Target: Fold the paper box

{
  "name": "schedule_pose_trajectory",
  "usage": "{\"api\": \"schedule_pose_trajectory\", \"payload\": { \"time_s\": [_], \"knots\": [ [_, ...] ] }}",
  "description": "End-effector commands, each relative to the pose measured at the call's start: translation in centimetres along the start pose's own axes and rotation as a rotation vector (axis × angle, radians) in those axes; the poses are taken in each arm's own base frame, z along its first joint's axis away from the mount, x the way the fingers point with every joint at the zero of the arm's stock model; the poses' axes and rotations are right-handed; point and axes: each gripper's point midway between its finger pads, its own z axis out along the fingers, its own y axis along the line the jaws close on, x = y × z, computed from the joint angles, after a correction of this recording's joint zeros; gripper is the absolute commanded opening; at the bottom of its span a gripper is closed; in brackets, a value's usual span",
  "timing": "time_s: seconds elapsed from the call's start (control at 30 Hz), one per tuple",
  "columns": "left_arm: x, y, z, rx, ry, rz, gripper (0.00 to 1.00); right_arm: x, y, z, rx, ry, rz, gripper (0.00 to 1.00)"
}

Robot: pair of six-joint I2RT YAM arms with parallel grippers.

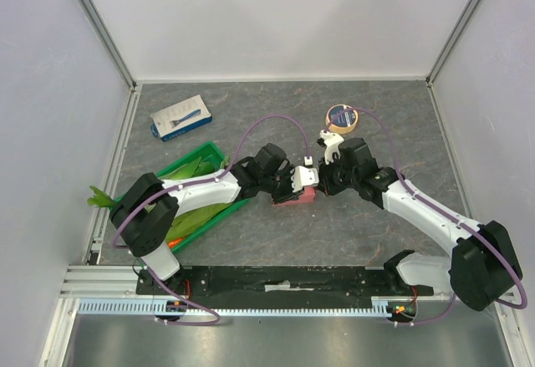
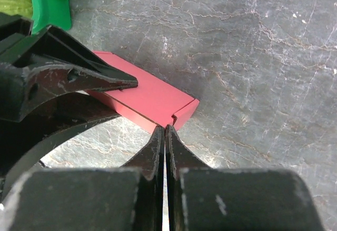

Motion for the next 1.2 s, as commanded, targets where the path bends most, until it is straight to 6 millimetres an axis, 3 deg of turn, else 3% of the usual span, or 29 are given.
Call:
{"api": "schedule_pose_trajectory", "payload": {
  "time_s": [0.0,0.27,0.4,0.9,1.17],
  "knots": [
    [-2.2,0.7,-0.3,-0.051,-0.067,0.028,0.26,-2.0,2.1,-0.3,-0.051,-0.08,0.132,0.0],
    [-2.3,0.6,-0.2,-0.05,-0.067,0.023,0.26,-2.0,2.0,-0.1,-0.022,-0.107,0.286,0.0],
    [-2.2,0.5,-0.1,-0.046,-0.065,0.02,0.26,-0.7,1.1,0.4,0.011,-0.124,0.326,0.0],
    [-2.2,0.4,-0.2,-0.046,-0.065,0.02,0.26,2.3,-0.3,0.7,0.139,-0.1,0.072,0.0],
    [-2.2,0.2,-0.2,-0.039,-0.069,0.01,0.27,3.2,0.3,1.5,0.15,-0.123,0.022,0.0]
  ]
}}
